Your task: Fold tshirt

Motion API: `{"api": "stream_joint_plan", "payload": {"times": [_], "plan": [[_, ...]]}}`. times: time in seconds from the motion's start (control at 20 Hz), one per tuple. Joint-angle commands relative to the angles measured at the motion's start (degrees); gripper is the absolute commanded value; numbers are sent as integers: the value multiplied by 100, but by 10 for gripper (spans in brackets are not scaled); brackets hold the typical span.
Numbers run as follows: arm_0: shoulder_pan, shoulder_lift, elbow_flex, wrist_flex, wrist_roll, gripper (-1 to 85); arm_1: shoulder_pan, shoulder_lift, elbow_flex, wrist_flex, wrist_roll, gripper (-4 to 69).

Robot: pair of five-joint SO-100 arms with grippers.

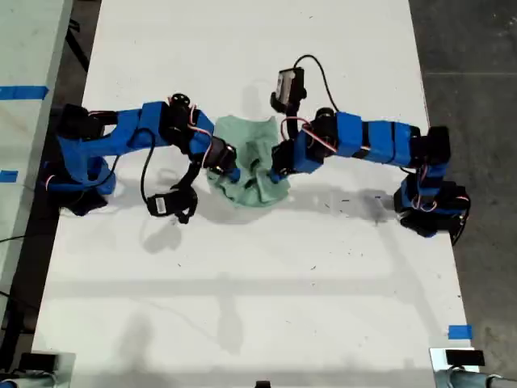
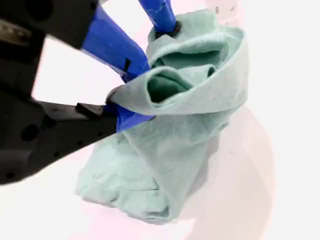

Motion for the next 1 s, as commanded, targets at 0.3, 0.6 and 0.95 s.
{"api": "stream_joint_plan", "payload": {"times": [0.3,0.6,0.95], "plan": [[-2619,-167,-53,-237,1854,0,2470,782,404,-1318,-1872,-21],[-3454,-1151,-53,-949,2268,4,3076,352,844,-2435,-2549,-20],[-4386,-1406,-97,-264,1828,316,3850,-422,633,-1828,-2487,365]]}}
